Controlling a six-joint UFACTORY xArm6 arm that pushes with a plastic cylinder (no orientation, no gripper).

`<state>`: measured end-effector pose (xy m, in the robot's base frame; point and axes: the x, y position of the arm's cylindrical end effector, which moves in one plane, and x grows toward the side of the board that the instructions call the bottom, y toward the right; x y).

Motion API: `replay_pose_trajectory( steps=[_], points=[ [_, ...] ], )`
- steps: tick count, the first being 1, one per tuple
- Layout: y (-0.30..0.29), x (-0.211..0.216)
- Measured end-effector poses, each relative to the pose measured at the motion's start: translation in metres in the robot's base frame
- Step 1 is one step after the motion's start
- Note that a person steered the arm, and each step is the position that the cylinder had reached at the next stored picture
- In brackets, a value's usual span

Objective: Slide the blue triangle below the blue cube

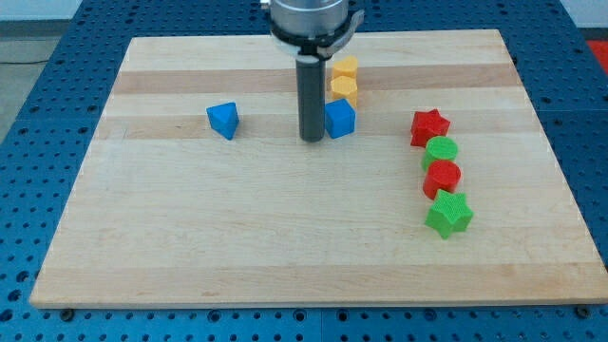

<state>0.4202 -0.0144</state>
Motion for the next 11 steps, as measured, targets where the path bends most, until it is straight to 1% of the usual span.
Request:
replay_pose_trajectory(
  steps=[1, 2, 3, 4, 5, 6, 8, 9, 11],
  points=[
    [-0.028, 0.026],
    [-0.082, 0.030],
    [-0.149, 0.023],
    [-0.190, -0.007],
    [-0.198, -0.046],
    [-0.171, -0.058],
    [-0.106, -0.044],
    [-0.087, -0.026],
    [-0.095, -0.003]
  ],
)
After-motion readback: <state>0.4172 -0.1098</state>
